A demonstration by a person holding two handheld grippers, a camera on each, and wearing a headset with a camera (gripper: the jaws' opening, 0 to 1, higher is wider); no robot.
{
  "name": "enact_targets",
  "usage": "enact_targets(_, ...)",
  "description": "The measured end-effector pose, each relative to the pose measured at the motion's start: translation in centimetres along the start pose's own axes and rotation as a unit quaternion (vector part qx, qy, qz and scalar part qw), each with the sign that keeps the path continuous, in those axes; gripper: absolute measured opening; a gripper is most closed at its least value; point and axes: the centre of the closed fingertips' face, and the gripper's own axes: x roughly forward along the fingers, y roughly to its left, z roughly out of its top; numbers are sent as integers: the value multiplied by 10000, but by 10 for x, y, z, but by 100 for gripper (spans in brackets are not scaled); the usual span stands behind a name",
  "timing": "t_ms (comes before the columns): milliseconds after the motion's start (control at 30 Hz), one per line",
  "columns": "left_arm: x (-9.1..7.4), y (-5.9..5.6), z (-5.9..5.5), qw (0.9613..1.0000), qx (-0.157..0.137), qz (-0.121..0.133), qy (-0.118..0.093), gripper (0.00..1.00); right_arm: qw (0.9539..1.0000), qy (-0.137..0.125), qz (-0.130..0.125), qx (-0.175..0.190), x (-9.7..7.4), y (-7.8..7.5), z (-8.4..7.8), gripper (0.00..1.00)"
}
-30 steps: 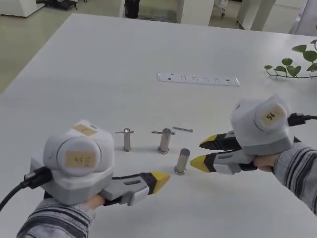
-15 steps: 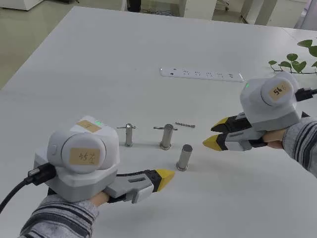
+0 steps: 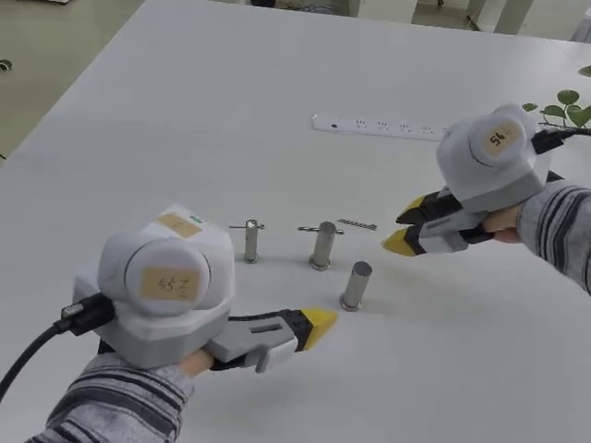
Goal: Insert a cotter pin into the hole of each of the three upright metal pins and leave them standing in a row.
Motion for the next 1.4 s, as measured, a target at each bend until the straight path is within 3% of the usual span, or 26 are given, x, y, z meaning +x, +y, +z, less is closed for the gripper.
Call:
enact_targets(367, 0, 0, -3, 10000, -60, -10, 50, 95, 9997, 183, 163, 15, 26, -9, 3, 18)
enact_targets(600, 0, 0, -4, 9999, -58, -9, 86, 95, 9990, 358, 193, -197, 40, -20, 4, 16)
enact_targets(1100, -1, 1, -5, 9999, -90, -14, 108, 92, 9980, 480, 388, 150, 50, -23, 0, 7)
enact_targets(1400, -1, 2, -6, 9999, -62, 3, 133, 92, 9964, 674, 420, -293, 47, -16, -1, 0)
